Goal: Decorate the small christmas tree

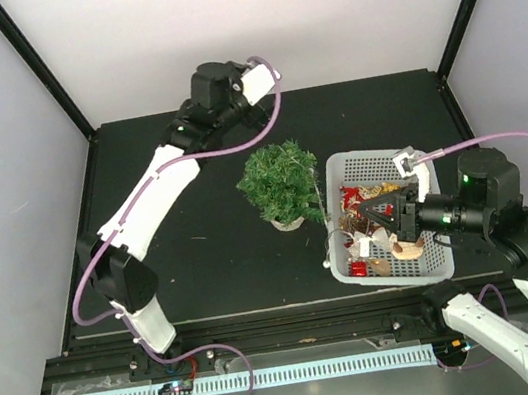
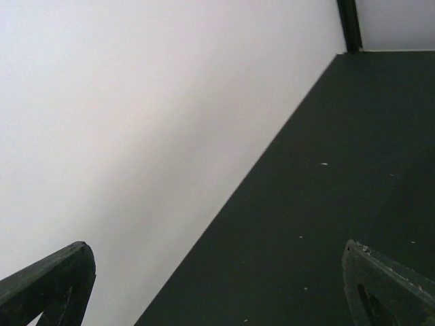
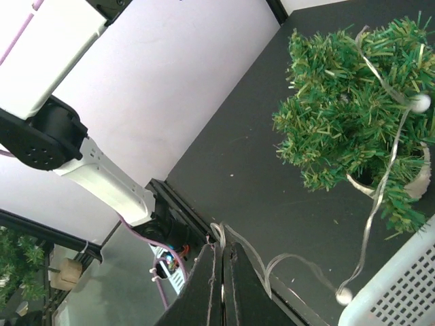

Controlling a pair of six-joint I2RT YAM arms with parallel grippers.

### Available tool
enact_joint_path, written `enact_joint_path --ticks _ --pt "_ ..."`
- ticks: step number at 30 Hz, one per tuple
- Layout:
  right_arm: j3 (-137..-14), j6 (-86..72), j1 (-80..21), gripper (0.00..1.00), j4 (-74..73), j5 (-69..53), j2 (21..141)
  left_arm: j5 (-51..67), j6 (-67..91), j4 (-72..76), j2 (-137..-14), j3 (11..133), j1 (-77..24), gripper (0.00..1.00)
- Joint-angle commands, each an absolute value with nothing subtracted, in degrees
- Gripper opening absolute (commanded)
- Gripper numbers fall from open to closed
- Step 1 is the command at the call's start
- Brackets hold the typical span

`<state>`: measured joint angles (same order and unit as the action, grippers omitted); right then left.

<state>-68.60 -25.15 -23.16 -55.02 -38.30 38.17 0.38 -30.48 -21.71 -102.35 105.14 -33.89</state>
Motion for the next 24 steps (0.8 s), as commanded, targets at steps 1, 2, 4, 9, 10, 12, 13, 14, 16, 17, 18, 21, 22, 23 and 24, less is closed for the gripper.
enact_joint_path --ticks 1,2,4,9,10,12,13,14,16,17,18,21,22,23,24 --pt "-68.19 -26.93 -23.64 0.01 -51.17 -41.48 38.91 -0.06 -28.65 -20.08 -95.55 104.04 -31.56 0.99" --pt "-67.94 -27.27 -23.66 0.01 -50.5 -42.06 39.04 0.33 -28.38 -19.92 -94.29 103.13 -30.99 0.99" --pt "-67.48 -27.81 -24.05 0.01 -49.29 -42.68 39.4 2.34 -27.98 -19.69 -91.61 101.06 -29.27 0.99" --pt "-67.17 -28.04 -25.46 0.01 -47.96 -41.78 40.7 3.82 -29.41 -19.03 -87.4 93.78 -27.29 0.98" --pt "-67.15 -28.16 -25.69 0.01 -47.53 -41.64 40.85 3.74 -29.85 -18.9 -87.17 91.97 -27.11 0.97" --pt "-67.14 -28.45 -26.12 0.01 -47.09 -41.5 41.14 3.76 -30.93 -19.04 -86.9 89.13 -26.78 0.95" --pt "-67.15 -28.48 -26.34 0.01 -47.01 -41.42 41.23 4.38 -31.45 -19.38 -86.66 87.9 -26.54 0.94" --pt "-67.15 -28.48 -26.48 0.01 -46.94 -41.26 41.22 6.44 -32.18 -20.19 -86.33 87.0 -26.19 0.94" --pt "-67.09 -28.26 -26.7 0.01 -47.29 -41.11 41.3 16.03 -35.77 -24.35 -85.06 86.29 -25.02 0.94" --pt "-67.14 -27.95 -26.74 0.01 -47.77 -40.98 41.38 21.93 -39.36 -26.52 -84.22 86.12 -24.32 0.93" --pt "-67.15 -27.73 -26.84 0.01 -48.04 -40.85 41.47 26.36 -41.64 -27.89 -83.52 86.01 -23.66 0.93" --pt "-66.78 -27.56 -27.02 0.01 -48.51 -40.33 41.5 32.97 -45.27 -28.99 -83.04 87.07 -22.52 0.94" --pt "-66.53 -27.71 -27.07 0.01 -48.38 -40.26 41.36 33.76 -46.69 -30.29 -83.76 88.92 -22.5 0.93" --pt "-66.27 -27.84 -27.14 0.01 -48.3 -40.19 41.32 34.73 -48.44 -32.25 -84.67 90.75 -22.5 0.93" --pt "-66.08 -27.88 -27.16 0.01 -48.25 -40.05 41.24 35.94 -50.17 -34.55 -85.85 92.8 -22.5 0.93"
